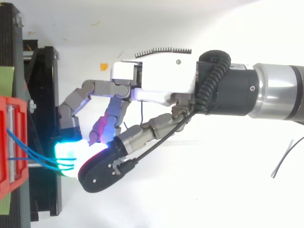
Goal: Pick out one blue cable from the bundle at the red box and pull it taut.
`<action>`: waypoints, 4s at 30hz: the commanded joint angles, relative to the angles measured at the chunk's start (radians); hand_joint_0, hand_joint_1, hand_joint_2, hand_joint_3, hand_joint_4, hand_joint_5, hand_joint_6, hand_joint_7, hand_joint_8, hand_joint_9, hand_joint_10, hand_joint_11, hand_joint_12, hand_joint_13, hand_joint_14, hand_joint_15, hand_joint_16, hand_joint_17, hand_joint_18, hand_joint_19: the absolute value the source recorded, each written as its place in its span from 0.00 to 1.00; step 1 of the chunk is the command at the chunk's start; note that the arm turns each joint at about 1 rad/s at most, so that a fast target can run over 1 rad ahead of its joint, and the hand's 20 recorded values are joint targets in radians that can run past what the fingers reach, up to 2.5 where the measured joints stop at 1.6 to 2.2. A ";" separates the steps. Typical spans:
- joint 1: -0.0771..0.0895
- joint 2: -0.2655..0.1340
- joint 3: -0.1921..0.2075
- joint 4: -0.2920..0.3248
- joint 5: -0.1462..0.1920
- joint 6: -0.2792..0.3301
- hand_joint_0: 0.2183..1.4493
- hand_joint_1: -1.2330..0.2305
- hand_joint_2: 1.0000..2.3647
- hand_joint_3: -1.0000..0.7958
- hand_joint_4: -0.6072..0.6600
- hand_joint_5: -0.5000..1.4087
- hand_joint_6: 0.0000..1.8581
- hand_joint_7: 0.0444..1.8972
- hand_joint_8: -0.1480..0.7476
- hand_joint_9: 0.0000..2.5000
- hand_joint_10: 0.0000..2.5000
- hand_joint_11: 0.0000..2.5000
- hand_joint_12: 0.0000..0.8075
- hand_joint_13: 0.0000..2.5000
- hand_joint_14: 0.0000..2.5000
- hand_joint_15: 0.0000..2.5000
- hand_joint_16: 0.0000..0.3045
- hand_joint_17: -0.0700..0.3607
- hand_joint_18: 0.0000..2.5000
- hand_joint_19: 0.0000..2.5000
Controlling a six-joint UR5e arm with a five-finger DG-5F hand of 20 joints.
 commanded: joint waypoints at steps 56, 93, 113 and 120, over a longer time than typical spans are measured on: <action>-0.005 0.000 -0.001 -0.002 -0.003 0.000 0.25 0.16 0.00 0.28 0.40 0.23 0.48 0.48 0.44 0.55 0.01 0.38 0.37 0.39 0.01 0.22 0.14 0.39 0.35 0.27; -0.005 0.000 0.000 -0.002 -0.006 0.000 0.40 0.20 0.01 0.37 0.40 0.22 0.49 0.55 0.45 0.53 0.02 0.38 0.38 0.37 0.01 0.22 0.14 0.39 0.33 0.27; -0.005 0.000 0.000 0.003 -0.011 0.000 0.46 0.17 0.00 0.28 0.24 0.22 0.52 0.54 0.43 0.55 0.02 0.39 0.34 0.39 0.01 0.22 0.13 0.37 0.35 0.26; -0.005 0.000 0.000 0.003 -0.014 0.000 0.40 0.15 0.00 0.28 0.23 0.23 0.51 0.56 0.43 0.57 0.02 0.39 0.34 0.41 0.01 0.23 0.13 0.36 0.36 0.26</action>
